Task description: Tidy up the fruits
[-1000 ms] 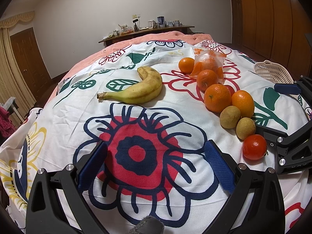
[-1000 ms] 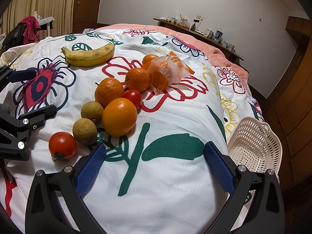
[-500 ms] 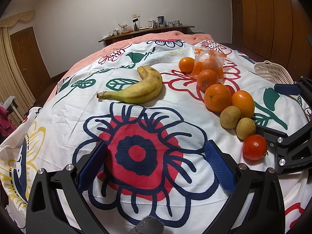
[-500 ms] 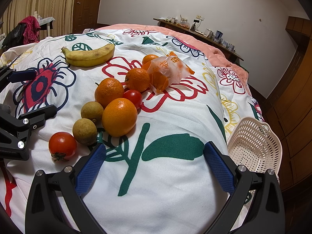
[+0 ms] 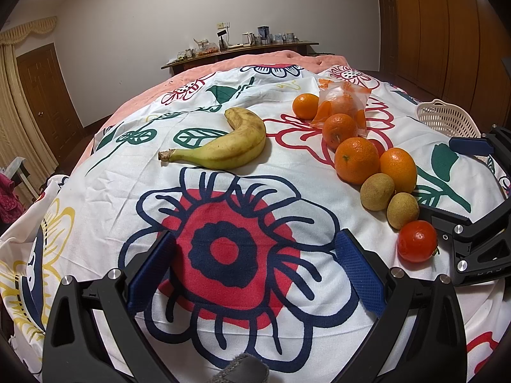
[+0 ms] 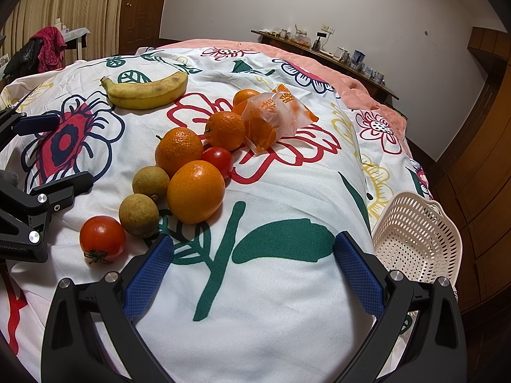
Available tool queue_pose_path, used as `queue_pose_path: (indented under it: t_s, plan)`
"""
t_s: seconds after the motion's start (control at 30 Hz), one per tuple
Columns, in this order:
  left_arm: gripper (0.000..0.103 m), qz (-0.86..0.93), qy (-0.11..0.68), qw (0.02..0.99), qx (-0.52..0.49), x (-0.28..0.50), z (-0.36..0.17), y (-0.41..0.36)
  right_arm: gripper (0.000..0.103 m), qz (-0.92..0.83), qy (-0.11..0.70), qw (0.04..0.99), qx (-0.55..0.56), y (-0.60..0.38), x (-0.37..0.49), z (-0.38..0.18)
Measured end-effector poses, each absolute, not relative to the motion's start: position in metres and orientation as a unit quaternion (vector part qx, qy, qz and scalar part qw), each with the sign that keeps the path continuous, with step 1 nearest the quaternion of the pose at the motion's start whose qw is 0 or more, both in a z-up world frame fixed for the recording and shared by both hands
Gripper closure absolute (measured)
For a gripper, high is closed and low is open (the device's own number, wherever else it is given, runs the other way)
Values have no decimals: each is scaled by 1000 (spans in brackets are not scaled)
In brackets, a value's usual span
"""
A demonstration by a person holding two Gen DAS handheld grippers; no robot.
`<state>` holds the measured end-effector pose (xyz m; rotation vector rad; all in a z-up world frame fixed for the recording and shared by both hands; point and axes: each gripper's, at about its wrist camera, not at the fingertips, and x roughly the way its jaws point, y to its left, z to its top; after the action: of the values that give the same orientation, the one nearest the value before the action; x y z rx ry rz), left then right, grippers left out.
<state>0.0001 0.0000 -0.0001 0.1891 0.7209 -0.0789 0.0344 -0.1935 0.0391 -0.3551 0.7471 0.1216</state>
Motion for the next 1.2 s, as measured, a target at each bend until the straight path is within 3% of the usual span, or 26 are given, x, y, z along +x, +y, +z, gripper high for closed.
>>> queue_pose_path:
  t_s: [0.7,1.2]
  plan:
    - [2,-39,353,930,91,0,0,1,5,58,365,912,-177,-193,32,39]
    - [2,-38,355,929,93,0,-3,-2,5,25,376,894,-242,-171,34,43]
